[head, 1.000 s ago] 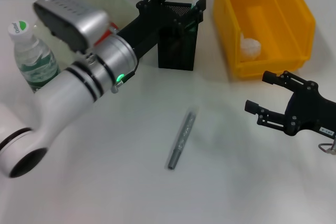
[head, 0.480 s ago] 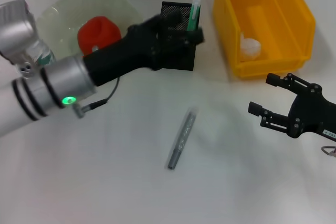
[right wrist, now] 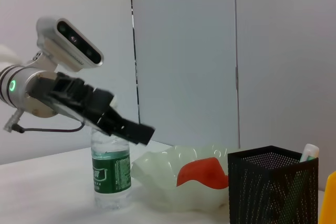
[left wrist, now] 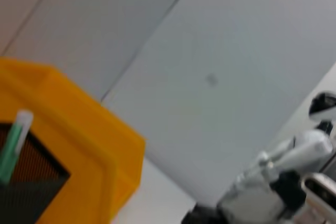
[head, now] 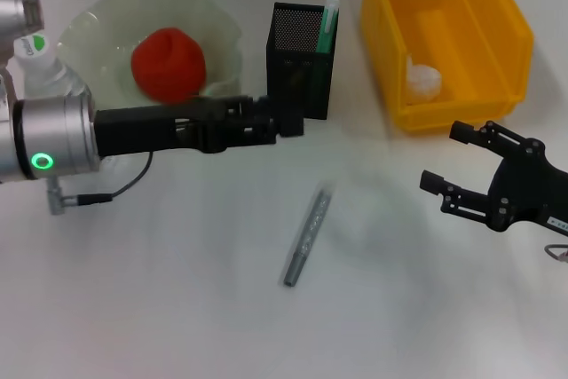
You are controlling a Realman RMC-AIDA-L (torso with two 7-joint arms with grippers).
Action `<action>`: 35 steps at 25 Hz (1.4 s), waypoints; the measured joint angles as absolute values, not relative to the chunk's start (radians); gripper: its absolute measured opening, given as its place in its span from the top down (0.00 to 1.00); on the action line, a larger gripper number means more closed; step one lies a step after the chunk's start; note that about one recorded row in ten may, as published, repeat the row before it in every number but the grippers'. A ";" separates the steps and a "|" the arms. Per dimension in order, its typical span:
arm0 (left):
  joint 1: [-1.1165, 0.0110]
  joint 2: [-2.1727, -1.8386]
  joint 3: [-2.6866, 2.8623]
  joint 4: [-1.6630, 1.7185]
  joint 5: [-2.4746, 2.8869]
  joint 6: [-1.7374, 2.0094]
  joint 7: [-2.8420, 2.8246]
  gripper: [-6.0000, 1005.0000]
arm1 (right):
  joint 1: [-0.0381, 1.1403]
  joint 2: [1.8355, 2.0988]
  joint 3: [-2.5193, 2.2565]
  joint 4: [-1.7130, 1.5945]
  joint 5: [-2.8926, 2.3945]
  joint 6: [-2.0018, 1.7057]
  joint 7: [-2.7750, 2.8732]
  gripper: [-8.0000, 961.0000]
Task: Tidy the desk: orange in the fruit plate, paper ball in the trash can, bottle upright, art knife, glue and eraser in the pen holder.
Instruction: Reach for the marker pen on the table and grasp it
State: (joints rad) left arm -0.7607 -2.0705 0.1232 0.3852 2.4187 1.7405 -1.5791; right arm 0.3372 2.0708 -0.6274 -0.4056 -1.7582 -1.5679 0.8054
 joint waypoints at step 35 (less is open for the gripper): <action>-0.467 -2.077 1.206 0.746 1.215 1.465 -1.356 0.20 | 0.336 2.071 -0.624 -0.408 -1.752 -1.569 0.803 0.15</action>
